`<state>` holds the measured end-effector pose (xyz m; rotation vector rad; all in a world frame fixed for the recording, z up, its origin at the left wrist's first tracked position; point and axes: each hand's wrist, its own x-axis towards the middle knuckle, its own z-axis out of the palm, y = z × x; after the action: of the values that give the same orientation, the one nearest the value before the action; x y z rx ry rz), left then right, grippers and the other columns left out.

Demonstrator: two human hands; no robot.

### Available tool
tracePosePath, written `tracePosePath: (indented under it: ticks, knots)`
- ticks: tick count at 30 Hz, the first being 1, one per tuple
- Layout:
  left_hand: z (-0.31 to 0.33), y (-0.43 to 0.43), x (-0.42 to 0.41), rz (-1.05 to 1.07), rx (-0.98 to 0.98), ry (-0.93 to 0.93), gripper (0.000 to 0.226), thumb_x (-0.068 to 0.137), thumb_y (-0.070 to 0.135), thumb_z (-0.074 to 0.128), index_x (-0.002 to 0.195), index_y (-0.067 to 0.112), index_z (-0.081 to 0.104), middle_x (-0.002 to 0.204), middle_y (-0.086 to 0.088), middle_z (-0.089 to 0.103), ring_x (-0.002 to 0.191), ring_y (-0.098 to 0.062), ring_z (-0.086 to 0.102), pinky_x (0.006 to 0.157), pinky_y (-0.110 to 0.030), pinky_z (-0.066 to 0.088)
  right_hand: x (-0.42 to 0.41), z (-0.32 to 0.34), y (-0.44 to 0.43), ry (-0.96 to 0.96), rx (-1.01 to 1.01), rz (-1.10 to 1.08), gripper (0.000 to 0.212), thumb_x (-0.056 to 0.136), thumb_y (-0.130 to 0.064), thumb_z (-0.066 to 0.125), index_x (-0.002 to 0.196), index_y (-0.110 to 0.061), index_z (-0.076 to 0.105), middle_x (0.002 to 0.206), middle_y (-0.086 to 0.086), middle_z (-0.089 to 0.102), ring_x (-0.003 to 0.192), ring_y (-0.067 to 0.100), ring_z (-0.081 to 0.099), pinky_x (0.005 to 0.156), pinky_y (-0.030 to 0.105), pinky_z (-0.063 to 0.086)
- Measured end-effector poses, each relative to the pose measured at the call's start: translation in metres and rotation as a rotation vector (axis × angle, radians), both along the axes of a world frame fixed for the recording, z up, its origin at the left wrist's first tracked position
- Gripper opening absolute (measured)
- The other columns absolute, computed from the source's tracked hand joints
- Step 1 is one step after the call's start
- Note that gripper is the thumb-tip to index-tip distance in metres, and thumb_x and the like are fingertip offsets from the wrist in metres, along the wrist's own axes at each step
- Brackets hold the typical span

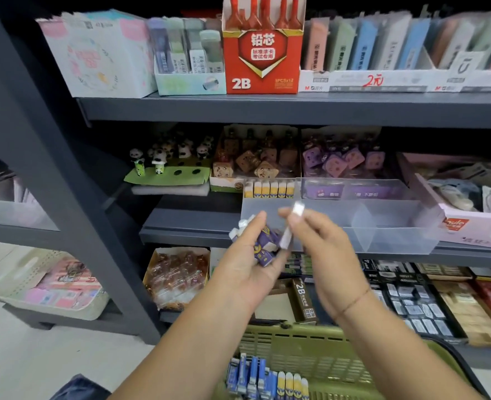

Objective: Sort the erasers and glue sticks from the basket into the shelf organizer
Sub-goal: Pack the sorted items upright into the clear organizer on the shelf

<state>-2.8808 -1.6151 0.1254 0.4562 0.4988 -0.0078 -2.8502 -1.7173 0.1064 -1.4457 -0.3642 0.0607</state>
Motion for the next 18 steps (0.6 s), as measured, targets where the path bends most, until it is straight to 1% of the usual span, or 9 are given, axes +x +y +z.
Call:
tracePosePath:
  ticks: [1, 3, 5, 6, 8, 10, 13, 16, 18]
  knots:
    - [0.002, 0.006, 0.002, 0.04, 0.003, 0.036, 0.015, 0.087, 0.012, 0.067, 0.094, 0.002, 0.059, 0.086, -0.015, 0.064, 0.088, -0.025, 0.062, 0.073, -0.043, 0.057, 0.013, 0.009, 0.002, 0.032, 0.03, 0.022, 0.021, 0.091, -0.022, 0.06, 0.097, -0.005, 0.07, 0.069, -0.009, 0.055, 0.063, 0.002, 0.049, 0.057, 0.01, 0.04]
    - [0.006, 0.019, 0.003, 0.093, 0.004, 0.085, 0.015, 0.085, 0.011, 0.071, 0.093, 0.002, 0.062, 0.092, -0.015, 0.065, 0.092, -0.026, 0.062, 0.066, -0.043, 0.058, 0.047, 0.023, 0.007, 0.017, 0.039, 0.011, 0.027, 0.09, -0.016, 0.061, 0.089, 0.011, 0.06, 0.055, -0.009, 0.039, 0.05, 0.004, 0.033, 0.046, 0.014, 0.029]
    - [0.008, 0.027, 0.003, 0.118, 0.0, 0.096, 0.014, 0.084, 0.011, 0.071, 0.09, 0.002, 0.061, 0.096, -0.016, 0.066, 0.094, -0.026, 0.063, 0.062, -0.043, 0.057, 0.079, 0.033, 0.016, -0.032, -0.059, -0.035, 0.019, 0.088, -0.01, 0.064, 0.077, 0.004, 0.058, 0.05, -0.006, 0.044, 0.044, 0.005, 0.037, 0.045, 0.017, 0.033]
    - [0.009, 0.029, 0.003, 0.121, -0.001, 0.099, 0.014, 0.084, 0.011, 0.071, 0.089, 0.002, 0.061, 0.099, -0.017, 0.066, 0.097, -0.027, 0.064, 0.061, -0.043, 0.057, 0.095, 0.035, 0.021, -0.043, -0.124, -0.053, 0.013, 0.086, -0.005, 0.066, 0.078, -0.001, 0.057, 0.049, -0.004, 0.048, 0.041, 0.005, 0.042, 0.044, 0.019, 0.038]
    - [0.011, 0.032, 0.003, 0.117, -0.006, 0.102, 0.016, 0.084, 0.012, 0.071, 0.09, 0.002, 0.061, 0.103, -0.018, 0.065, 0.103, -0.028, 0.062, 0.061, -0.043, 0.057, 0.12, 0.034, 0.032, -0.046, -0.239, -0.059, 0.018, 0.082, 0.003, 0.069, 0.08, -0.005, 0.052, 0.055, 0.002, 0.05, 0.035, 0.004, 0.046, 0.04, 0.021, 0.041]
    - [0.013, 0.033, 0.003, 0.103, -0.019, 0.09, 0.019, 0.083, 0.013, 0.072, 0.091, 0.0, 0.061, 0.103, -0.019, 0.063, 0.103, -0.027, 0.06, 0.06, -0.042, 0.058, 0.141, 0.032, 0.043, -0.116, -0.461, -0.045, 0.026, 0.078, -0.005, 0.076, 0.073, -0.013, 0.051, 0.061, 0.001, 0.05, 0.041, 0.009, 0.051, 0.045, 0.026, 0.041]
    - [0.013, 0.038, 0.005, 0.108, -0.048, 0.089, 0.023, 0.082, 0.016, 0.073, 0.094, 0.001, 0.06, 0.12, -0.022, 0.061, 0.112, -0.028, 0.059, 0.058, -0.04, 0.059, 0.16, 0.032, 0.052, -0.362, -1.065, -0.019, 0.017, 0.078, -0.024, 0.076, 0.08, -0.013, 0.064, 0.08, 0.001, 0.061, 0.073, 0.017, 0.057, 0.065, 0.025, 0.04]
    - [0.012, 0.042, 0.008, 0.131, -0.069, 0.104, 0.027, 0.082, 0.019, 0.073, 0.095, 0.001, 0.058, 0.13, -0.023, 0.056, 0.118, -0.029, 0.058, 0.056, -0.038, 0.06, 0.162, 0.032, 0.06, -0.439, -1.22, 0.093, 0.013, 0.086, -0.017, 0.065, 0.094, -0.006, 0.069, 0.089, 0.008, 0.067, 0.079, 0.022, 0.06, 0.077, 0.031, 0.05]
    - [0.012, 0.043, 0.008, 0.138, -0.069, 0.104, 0.033, 0.082, 0.021, 0.073, 0.102, 0.0, 0.058, 0.13, -0.023, 0.056, 0.117, -0.029, 0.058, 0.057, -0.038, 0.06, 0.162, 0.028, 0.065, -0.481, -1.245, 0.078, 0.015, 0.086, -0.013, 0.063, 0.099, -0.009, 0.069, 0.096, 0.01, 0.069, 0.085, 0.025, 0.062, 0.073, 0.027, 0.047]
